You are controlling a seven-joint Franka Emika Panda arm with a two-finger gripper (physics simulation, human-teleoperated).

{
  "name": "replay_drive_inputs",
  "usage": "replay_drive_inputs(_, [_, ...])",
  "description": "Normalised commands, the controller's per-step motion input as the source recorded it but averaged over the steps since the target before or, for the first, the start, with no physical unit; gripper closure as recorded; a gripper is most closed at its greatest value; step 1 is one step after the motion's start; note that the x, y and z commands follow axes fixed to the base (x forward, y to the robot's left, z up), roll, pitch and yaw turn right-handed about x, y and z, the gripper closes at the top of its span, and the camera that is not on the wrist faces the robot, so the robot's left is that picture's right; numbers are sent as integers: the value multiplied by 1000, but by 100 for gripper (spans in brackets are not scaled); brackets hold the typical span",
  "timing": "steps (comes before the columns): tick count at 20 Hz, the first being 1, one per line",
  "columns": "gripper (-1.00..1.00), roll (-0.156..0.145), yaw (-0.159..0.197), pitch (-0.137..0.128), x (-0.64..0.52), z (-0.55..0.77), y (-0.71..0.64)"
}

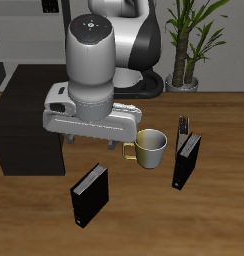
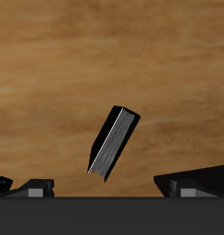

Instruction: Place the right black book upright on top of the shelf and place the left black book upright on top of the shelf

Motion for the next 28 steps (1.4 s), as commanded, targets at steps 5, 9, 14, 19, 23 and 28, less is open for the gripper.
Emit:
replay_drive_inputs(5, [-100,62,-17,6,195,-196,-51])
replay_drive_inputs(9, [-100,21,-11,-10,87,-173,-37])
replay_drive_inputs(14, [-100,-13,-52,-7,127,-292,-54])
replay_drive_inputs(19, [-100,-2,-41,2,35,-278,25])
replay_drive_inputs(23, [-100,-29,-69,18,25,-369,127])
replay_drive_inputs(28, [-100,17,-69,3,-48,-254,1])
